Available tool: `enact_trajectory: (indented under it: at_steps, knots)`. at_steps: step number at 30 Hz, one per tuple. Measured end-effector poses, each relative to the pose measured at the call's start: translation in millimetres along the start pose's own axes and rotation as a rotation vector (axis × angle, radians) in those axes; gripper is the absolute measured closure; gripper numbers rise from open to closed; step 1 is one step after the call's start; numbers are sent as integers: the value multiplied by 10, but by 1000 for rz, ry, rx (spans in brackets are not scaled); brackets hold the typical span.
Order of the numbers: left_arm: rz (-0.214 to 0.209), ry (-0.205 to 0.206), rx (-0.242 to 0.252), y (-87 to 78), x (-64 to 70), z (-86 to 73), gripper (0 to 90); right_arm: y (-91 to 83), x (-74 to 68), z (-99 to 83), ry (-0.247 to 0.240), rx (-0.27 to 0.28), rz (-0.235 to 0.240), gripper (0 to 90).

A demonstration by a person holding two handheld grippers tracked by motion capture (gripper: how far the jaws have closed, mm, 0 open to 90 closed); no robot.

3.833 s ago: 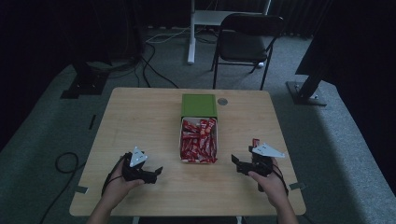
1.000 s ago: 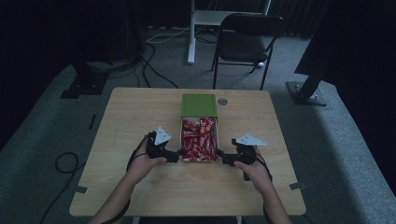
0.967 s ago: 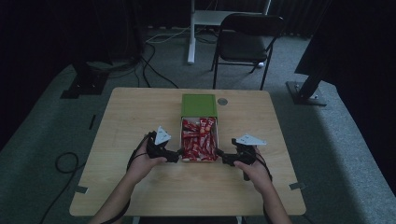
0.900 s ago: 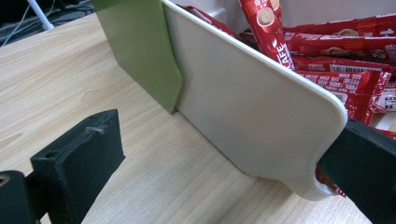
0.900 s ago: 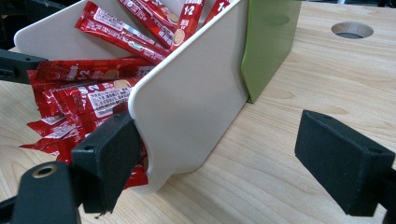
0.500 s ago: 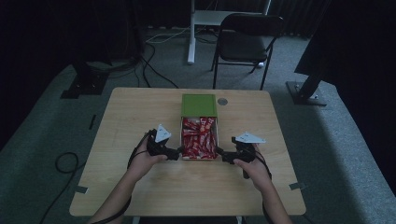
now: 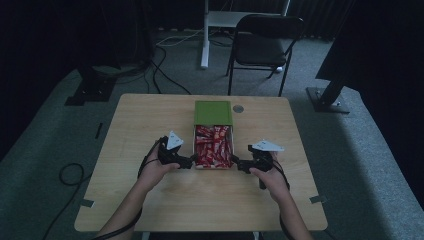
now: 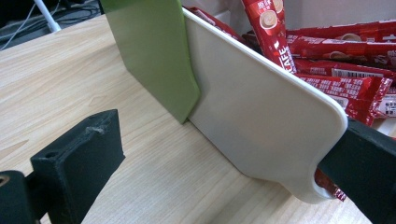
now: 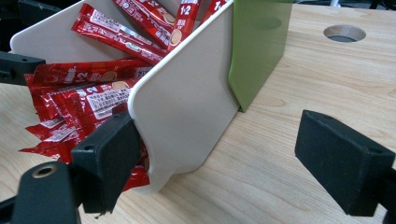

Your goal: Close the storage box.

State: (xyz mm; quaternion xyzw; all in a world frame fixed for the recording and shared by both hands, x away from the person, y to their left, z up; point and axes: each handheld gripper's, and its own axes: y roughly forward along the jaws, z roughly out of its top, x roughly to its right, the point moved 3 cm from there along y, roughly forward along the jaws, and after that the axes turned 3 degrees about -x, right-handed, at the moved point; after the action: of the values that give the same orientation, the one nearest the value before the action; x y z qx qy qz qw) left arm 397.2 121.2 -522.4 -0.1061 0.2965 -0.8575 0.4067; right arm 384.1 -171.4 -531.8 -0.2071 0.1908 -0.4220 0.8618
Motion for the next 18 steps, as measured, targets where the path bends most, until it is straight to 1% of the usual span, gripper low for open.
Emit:
enact_trajectory:
  at_steps: [7, 12, 18]
  knots:
    - [2, -1, -1, 19, -30, 18, 27, 25, 15, 24, -6, -3, -3, 139]
    - [5, -1, -2, 30, -47, 26, 27, 44, 26, 33, 6, -2, -2, 137]
    - [6, -7, 0, 45, -63, 36, 27, 61, 35, 54, 2, -7, -6, 137]
